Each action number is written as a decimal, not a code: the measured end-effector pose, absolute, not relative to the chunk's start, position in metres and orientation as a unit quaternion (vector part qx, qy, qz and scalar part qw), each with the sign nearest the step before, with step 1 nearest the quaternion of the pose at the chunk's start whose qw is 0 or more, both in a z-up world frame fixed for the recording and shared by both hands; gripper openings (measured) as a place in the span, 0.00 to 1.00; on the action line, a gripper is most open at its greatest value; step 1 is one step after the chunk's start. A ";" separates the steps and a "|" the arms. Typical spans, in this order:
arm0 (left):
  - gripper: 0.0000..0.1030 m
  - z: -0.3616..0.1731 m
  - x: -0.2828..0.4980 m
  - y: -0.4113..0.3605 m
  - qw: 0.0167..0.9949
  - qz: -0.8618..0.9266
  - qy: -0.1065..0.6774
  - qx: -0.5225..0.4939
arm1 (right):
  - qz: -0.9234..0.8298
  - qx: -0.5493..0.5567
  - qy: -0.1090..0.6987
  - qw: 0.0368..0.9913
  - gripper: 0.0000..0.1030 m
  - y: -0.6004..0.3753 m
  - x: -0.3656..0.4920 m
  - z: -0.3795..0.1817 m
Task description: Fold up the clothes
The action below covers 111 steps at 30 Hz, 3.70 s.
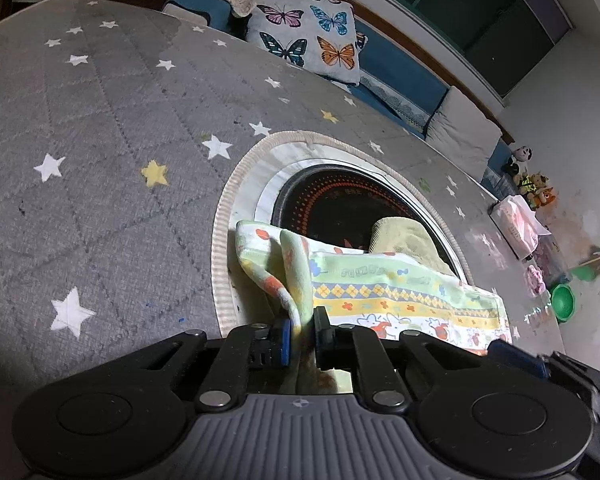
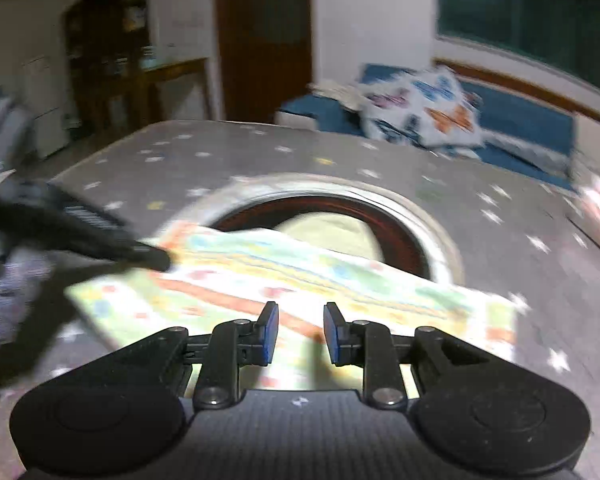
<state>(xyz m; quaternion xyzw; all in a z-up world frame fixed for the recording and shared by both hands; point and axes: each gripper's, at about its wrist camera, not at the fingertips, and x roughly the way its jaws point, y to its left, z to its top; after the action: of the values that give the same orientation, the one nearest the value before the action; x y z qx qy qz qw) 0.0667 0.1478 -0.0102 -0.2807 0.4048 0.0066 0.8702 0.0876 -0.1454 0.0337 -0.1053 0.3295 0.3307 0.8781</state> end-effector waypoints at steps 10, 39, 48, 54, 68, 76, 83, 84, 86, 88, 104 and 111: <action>0.12 -0.008 0.070 0.145 0.875 0.012 0.406 -0.264 | 0.232 -0.073 0.353 0.903 0.26 -0.199 0.126 0.012; 0.07 0.020 0.071 0.115 0.901 0.021 0.381 -0.205 | 0.215 0.003 0.334 0.918 0.07 -0.234 0.120 0.031; 0.07 0.044 0.061 0.070 0.914 -0.019 0.360 -0.186 | 0.195 0.006 0.300 0.934 0.06 -0.272 0.083 0.055; 0.07 0.045 0.054 0.030 0.915 -0.053 0.362 -0.171 | 0.159 0.007 0.287 0.945 0.06 -0.311 0.051 0.061; 0.07 0.045 0.075 -0.066 0.911 -0.113 0.380 -0.110 | 0.093 0.011 0.275 0.957 0.06 -0.397 0.032 0.062; 0.07 0.056 0.108 -0.106 0.920 -0.114 0.368 -0.077 | 0.085 0.013 0.253 0.964 0.06 -0.421 0.068 0.069; 0.07 0.053 0.134 -0.129 0.920 -0.112 0.369 -0.062 | 0.074 0.020 0.253 0.964 0.06 -0.438 0.096 0.065; 0.07 0.053 0.136 -0.131 0.921 -0.113 0.369 -0.059 | 0.071 0.021 0.254 0.964 0.06 -0.439 0.099 0.064; 0.07 0.052 0.141 -0.135 0.921 -0.113 0.368 -0.058 | 0.065 0.022 0.258 0.964 0.06 -0.442 0.104 0.062; 0.07 0.050 0.144 -0.139 0.921 -0.115 0.367 -0.057 | 0.058 0.022 0.261 0.963 0.06 -0.444 0.108 0.060; 0.13 0.021 0.161 -0.141 0.913 -0.105 0.395 -0.010 | 0.009 0.013 0.313 0.950 0.13 -0.440 0.121 0.024; 0.48 0.020 0.154 -0.138 0.915 -0.095 0.392 0.004 | 0.017 0.011 0.317 0.948 0.34 -0.437 0.113 0.023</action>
<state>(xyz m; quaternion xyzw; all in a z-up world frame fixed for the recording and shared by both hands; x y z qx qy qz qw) 0.1541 -0.1379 0.0198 0.0038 0.3916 -0.0945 0.9153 0.1126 -0.4370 0.0230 0.0115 0.3170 0.0173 0.9482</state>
